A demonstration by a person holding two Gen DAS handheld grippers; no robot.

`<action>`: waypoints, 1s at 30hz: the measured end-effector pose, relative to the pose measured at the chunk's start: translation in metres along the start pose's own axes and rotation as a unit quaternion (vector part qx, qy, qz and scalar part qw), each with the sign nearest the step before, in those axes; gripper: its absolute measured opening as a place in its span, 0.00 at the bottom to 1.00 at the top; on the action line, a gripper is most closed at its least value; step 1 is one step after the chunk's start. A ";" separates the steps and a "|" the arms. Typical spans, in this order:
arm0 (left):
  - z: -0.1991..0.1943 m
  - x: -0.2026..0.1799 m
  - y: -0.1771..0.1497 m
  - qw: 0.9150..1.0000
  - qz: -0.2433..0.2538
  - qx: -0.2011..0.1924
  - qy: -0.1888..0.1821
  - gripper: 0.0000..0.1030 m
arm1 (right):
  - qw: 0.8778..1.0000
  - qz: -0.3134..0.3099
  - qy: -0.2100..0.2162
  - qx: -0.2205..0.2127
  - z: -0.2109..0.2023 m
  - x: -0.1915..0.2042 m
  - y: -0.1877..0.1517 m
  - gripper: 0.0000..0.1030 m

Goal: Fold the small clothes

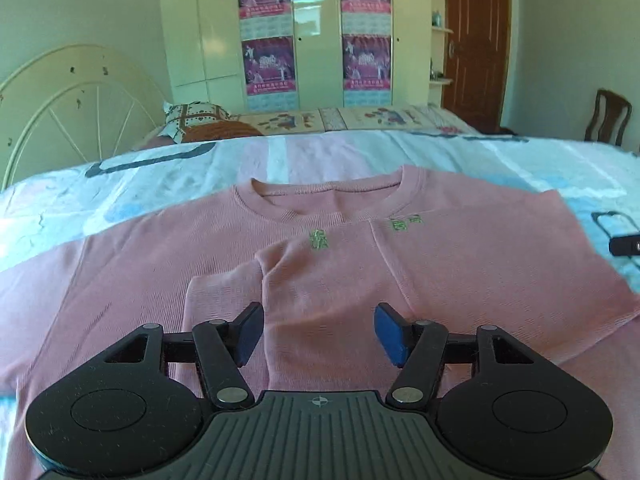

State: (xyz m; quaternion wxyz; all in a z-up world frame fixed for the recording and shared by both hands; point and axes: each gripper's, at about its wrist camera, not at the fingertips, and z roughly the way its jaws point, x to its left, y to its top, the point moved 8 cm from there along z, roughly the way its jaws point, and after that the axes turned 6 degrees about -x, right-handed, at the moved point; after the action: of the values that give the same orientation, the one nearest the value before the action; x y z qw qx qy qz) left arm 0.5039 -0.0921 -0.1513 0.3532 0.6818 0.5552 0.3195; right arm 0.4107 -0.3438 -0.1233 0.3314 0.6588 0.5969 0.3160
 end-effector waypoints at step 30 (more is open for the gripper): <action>0.077 0.092 0.014 0.996 -0.068 0.024 -0.042 0.05 | 0.997 0.045 -0.056 0.026 0.006 0.002 -0.039 0.21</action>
State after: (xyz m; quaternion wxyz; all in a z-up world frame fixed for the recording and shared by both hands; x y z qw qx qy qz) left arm 0.5912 -0.0134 -0.1773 0.3804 0.6633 0.5929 0.2525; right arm 0.3932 -0.3393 -0.1589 0.3328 0.7099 0.5554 0.2772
